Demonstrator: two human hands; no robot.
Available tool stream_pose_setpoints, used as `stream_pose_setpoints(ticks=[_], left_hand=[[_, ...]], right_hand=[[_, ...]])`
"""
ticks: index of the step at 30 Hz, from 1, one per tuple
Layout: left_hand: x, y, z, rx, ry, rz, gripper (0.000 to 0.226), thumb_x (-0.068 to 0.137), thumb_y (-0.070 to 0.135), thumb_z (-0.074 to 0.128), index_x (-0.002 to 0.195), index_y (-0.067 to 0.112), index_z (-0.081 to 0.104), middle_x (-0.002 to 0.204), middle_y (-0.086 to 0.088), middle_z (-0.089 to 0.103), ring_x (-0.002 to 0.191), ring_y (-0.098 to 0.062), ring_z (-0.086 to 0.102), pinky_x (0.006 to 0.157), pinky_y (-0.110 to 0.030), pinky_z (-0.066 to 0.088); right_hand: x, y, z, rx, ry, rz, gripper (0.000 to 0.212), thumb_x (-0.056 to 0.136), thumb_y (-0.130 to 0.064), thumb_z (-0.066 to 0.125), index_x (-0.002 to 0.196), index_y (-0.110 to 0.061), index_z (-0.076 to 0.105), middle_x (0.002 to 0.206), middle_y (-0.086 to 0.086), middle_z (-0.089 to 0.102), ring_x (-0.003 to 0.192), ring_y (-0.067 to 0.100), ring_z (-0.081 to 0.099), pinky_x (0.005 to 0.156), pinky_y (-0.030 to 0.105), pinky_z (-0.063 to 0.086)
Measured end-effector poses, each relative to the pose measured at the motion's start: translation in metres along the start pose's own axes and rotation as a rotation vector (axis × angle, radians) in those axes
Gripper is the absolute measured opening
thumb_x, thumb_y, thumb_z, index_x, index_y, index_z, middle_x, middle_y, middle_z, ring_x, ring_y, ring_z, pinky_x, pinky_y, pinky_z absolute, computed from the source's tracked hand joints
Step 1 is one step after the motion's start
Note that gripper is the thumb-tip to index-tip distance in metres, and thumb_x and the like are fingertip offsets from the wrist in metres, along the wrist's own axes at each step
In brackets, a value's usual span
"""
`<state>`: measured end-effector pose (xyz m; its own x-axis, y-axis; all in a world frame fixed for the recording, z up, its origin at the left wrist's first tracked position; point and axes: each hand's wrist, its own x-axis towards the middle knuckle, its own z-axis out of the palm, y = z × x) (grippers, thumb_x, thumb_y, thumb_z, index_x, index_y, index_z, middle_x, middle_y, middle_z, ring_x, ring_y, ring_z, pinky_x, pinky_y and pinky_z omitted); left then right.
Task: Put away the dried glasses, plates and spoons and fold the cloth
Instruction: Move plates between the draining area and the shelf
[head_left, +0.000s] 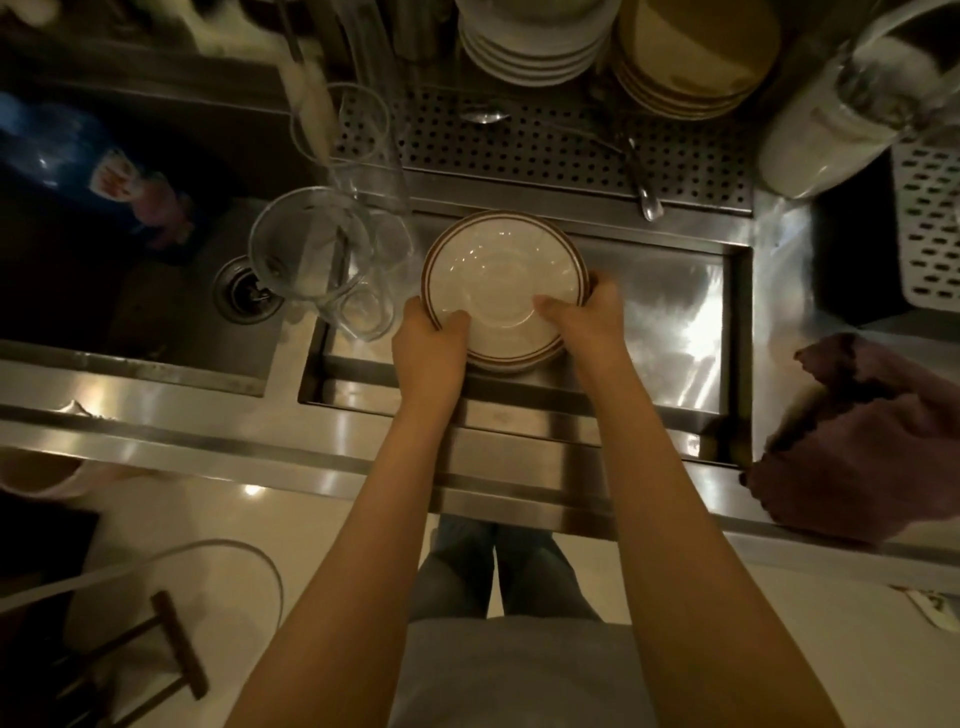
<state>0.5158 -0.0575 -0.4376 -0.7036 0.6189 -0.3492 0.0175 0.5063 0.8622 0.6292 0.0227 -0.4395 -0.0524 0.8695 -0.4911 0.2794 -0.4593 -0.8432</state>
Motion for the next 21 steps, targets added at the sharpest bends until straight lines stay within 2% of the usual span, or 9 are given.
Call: stream_pose_setpoints(ticks=[3, 6, 10, 12, 15, 21], left_hand=[[-0.002, -0.001, -0.003, -0.025, 0.032, 0.002, 0.028, 0.086, 0.013, 0.053, 0.113, 0.008, 0.055, 0.1, 0.0, 0.059, 0.092, -0.014, 0.055, 0.077, -0.021, 0.043], [-0.006, 0.0, -0.005, -0.064, 0.071, 0.009, 0.025, 0.087, 0.011, 0.053, 0.112, 0.007, 0.057, 0.099, 0.001, 0.059, 0.093, -0.014, 0.056, 0.081, -0.021, 0.044], [-0.007, 0.0, -0.009, -0.085, 0.091, 0.002, 0.027, 0.087, 0.01, 0.053, 0.114, 0.005, 0.056, 0.108, -0.005, 0.063, 0.097, -0.014, 0.057, 0.086, -0.022, 0.046], [-0.005, -0.002, -0.012, -0.089, 0.096, -0.003, 0.027, 0.088, 0.011, 0.053, 0.114, 0.005, 0.056, 0.106, -0.003, 0.062, 0.095, -0.012, 0.056, 0.083, -0.019, 0.046], [-0.005, -0.002, -0.014, -0.088, 0.098, -0.002, 0.027, 0.088, 0.011, 0.053, 0.114, 0.007, 0.056, 0.099, 0.004, 0.059, 0.091, -0.008, 0.055, 0.071, -0.006, 0.043], [-0.006, 0.002, -0.015, -0.049, 0.092, -0.036, 0.024, 0.087, 0.012, 0.052, 0.109, 0.005, 0.058, 0.096, 0.0, 0.059, 0.091, -0.014, 0.056, 0.077, -0.02, 0.044]], right_hand=[[0.004, -0.002, 0.007, -0.006, -0.009, -0.005, 0.052, 0.077, -0.007, 0.069, 0.122, -0.012, 0.042, 0.107, -0.002, 0.05, 0.098, 0.014, 0.051, 0.072, 0.022, 0.047], [0.005, -0.005, 0.014, -0.042, -0.002, -0.042, 0.053, 0.078, -0.007, 0.068, 0.124, -0.012, 0.042, 0.112, 0.001, 0.051, 0.102, 0.016, 0.051, 0.081, 0.027, 0.047], [0.004, -0.009, 0.023, -0.101, -0.005, -0.129, 0.054, 0.077, -0.005, 0.066, 0.126, -0.011, 0.043, 0.124, 0.009, 0.052, 0.111, 0.021, 0.051, 0.092, 0.033, 0.046], [0.002, -0.01, 0.027, -0.093, -0.022, -0.146, 0.053, 0.078, -0.004, 0.064, 0.126, -0.013, 0.043, 0.124, 0.008, 0.052, 0.112, 0.023, 0.051, 0.095, 0.036, 0.046], [-0.001, -0.012, 0.03, -0.09, -0.03, -0.171, 0.052, 0.08, -0.003, 0.062, 0.127, -0.014, 0.044, 0.125, 0.007, 0.052, 0.114, 0.022, 0.051, 0.098, 0.037, 0.045], [-0.005, -0.012, 0.029, -0.125, -0.04, -0.2, 0.052, 0.083, -0.004, 0.059, 0.13, -0.016, 0.042, 0.129, 0.006, 0.051, 0.118, 0.021, 0.05, 0.101, 0.039, 0.044]])
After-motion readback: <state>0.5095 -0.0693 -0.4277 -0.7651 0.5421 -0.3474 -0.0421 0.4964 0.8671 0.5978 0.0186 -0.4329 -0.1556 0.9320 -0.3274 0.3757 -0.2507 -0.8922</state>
